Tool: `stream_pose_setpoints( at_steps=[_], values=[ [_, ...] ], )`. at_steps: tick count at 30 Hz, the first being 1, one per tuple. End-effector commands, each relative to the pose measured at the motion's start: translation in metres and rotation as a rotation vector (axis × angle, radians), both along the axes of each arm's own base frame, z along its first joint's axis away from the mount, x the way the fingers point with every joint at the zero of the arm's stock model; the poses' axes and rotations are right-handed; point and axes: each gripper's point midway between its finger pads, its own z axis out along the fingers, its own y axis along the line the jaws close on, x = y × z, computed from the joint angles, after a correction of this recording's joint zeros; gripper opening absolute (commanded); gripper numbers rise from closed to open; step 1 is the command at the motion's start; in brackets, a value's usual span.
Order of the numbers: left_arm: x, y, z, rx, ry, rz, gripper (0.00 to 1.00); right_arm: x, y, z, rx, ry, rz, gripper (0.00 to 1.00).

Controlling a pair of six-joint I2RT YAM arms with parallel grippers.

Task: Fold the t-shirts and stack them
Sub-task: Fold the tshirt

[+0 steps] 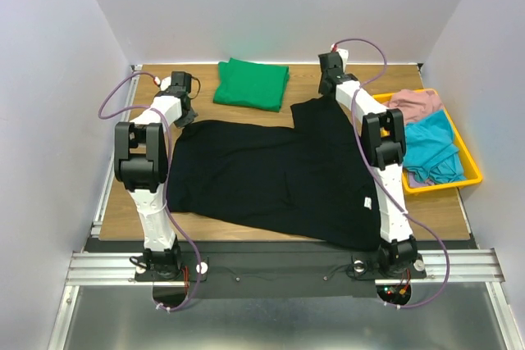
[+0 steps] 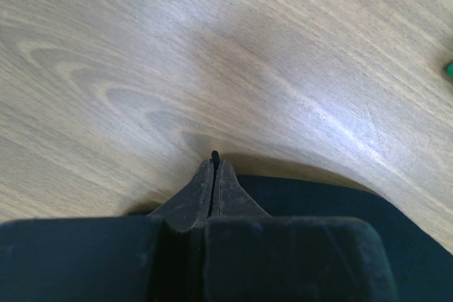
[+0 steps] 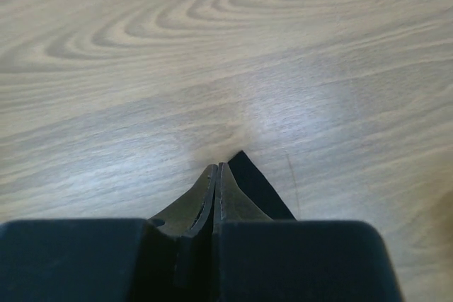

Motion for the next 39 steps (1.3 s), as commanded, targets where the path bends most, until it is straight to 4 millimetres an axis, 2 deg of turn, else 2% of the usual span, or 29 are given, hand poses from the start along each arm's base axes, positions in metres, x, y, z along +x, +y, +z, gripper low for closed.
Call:
stream_pose_setpoints(
  at_steps=[1,5,6,7,11,12,13,14,17,21,23,24,25,26,28,34,35,36,37,38,39],
  values=[
    [0.002,-0.001,0.036,0.009,-0.086,-0.008,0.00,0.002,0.001,0.089,0.006,-0.148,0.012,0.00],
    [0.002,-0.002,0.040,0.008,-0.097,-0.014,0.00,-0.006,-0.009,0.087,-0.041,-0.132,0.002,0.01],
    [0.002,-0.003,0.039,0.003,-0.095,-0.018,0.00,-0.006,-0.009,0.083,-0.042,-0.127,0.001,0.08],
    [0.002,-0.003,0.038,0.002,-0.093,-0.019,0.00,-0.006,-0.009,0.074,-0.042,-0.114,-0.004,0.20],
    [0.003,-0.002,0.037,0.007,-0.092,-0.017,0.00,-0.002,-0.010,0.060,-0.058,-0.098,-0.011,0.49],
    [0.002,-0.002,0.037,0.009,-0.091,-0.018,0.00,0.000,-0.010,0.048,-0.065,-0.082,-0.011,0.52],
    [0.003,-0.002,0.037,0.009,-0.091,-0.018,0.00,0.004,-0.010,0.050,-0.062,-0.091,-0.010,0.53],
    [0.003,-0.002,0.036,0.008,-0.090,-0.019,0.00,0.006,-0.009,0.034,-0.067,-0.070,-0.002,0.53],
    [0.003,-0.001,0.037,0.010,-0.092,-0.019,0.00,0.012,-0.008,0.016,-0.069,-0.054,-0.006,0.59],
    [0.003,-0.001,0.037,0.013,-0.092,-0.018,0.00,0.010,-0.013,-0.005,-0.064,-0.025,-0.023,0.59],
    [0.003,-0.001,0.036,0.014,-0.090,-0.020,0.00,0.007,-0.012,-0.009,-0.051,-0.014,-0.022,0.58],
    [0.003,-0.001,0.035,0.013,-0.088,-0.018,0.00,0.000,-0.010,-0.020,-0.040,0.014,-0.013,0.57],
    [0.003,-0.002,0.035,0.012,-0.086,-0.019,0.00,-0.002,-0.009,-0.019,-0.031,0.018,-0.007,0.54],
    [0.003,-0.002,0.035,0.012,-0.087,-0.019,0.00,-0.006,-0.006,-0.020,-0.013,0.026,-0.002,0.47],
    [0.003,-0.002,0.035,0.011,-0.086,-0.018,0.00,-0.018,-0.006,-0.031,0.001,0.062,-0.005,0.45],
    [0.002,-0.003,0.035,0.005,-0.087,-0.017,0.00,-0.035,-0.009,-0.030,0.021,0.079,-0.032,0.46],
    [0.001,-0.002,0.036,0.006,-0.089,-0.016,0.00,-0.037,-0.011,-0.034,0.016,0.089,-0.036,0.44],
    [0.001,-0.002,0.036,0.005,-0.088,-0.015,0.00,-0.040,-0.013,-0.036,0.009,0.092,-0.050,0.35],
    [0.001,-0.002,0.036,0.005,-0.088,-0.015,0.00,-0.039,-0.014,-0.035,0.006,0.090,-0.054,0.35],
    [0.001,-0.002,0.036,0.004,-0.090,-0.014,0.00,-0.040,-0.016,-0.035,0.004,0.089,-0.065,0.25],
    [0.001,-0.002,0.038,0.004,-0.094,-0.014,0.00,-0.040,-0.016,-0.034,0.006,0.086,-0.068,0.20]
  ],
)
